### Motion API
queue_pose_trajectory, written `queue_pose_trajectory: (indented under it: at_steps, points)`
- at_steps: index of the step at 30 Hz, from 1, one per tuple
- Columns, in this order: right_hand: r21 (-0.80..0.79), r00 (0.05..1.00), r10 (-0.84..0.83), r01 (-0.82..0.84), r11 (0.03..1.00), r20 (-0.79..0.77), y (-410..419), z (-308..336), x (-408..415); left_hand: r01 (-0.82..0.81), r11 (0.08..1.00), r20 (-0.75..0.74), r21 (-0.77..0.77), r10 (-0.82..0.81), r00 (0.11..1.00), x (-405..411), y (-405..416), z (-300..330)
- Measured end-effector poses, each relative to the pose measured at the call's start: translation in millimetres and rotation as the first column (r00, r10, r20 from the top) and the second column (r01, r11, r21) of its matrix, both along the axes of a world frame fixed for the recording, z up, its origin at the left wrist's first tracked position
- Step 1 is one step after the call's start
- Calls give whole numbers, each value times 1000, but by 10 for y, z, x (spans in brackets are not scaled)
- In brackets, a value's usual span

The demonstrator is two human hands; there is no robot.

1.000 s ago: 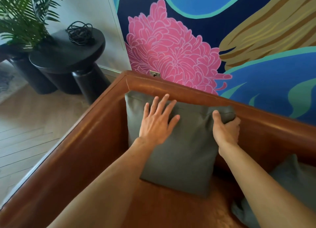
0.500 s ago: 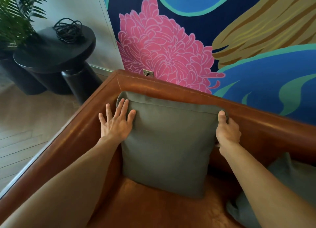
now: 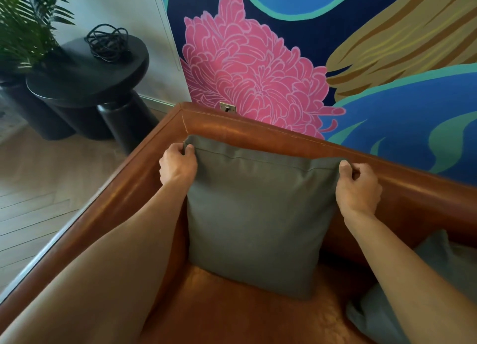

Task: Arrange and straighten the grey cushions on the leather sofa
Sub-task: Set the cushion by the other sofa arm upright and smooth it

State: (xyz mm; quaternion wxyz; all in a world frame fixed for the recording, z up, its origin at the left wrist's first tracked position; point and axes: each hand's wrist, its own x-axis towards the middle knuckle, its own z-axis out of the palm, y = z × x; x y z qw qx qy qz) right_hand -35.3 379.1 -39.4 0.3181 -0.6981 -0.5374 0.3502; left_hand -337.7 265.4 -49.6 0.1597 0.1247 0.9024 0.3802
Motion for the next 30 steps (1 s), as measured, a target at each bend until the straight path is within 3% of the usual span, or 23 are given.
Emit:
queue_pose_trajectory:
  at_steps: [4, 7, 10, 14, 19, 25, 30]
  points:
    - [-126, 976, -130, 109, 986, -173, 147, -57, 132, -19, 1000, 0, -9, 19, 1000, -50, 38, 47]
    - [-226, 900, -268, 198, 954, -345, 187, -50, 143, -28, 999, 1, 28, 28, 1000, -27, 100, 68]
    - [-284, 873, -293, 189, 940, -389, 204, -15, 136, -41, 998, 0, 56, 41, 999, 34, 126, 38]
    - [-321, 933, -161, 53, 946, -321, 259, 86, 220, 35, 991, 66, 128, -44, 997, 45, 46, -50]
    - [-226, 961, 7, -71, 971, -275, 329, 157, 300, 123, 987, 210, 106, -143, 967, 229, -253, -293]
    - [-170, 972, 182, -206, 964, -148, 225, 14, 445, 115, 991, 228, 69, -128, 965, 535, -572, -580]
    - [-194, 949, 273, -301, 934, -157, 109, -19, 449, 131, 991, 221, 5, -129, 967, 701, -711, -688]
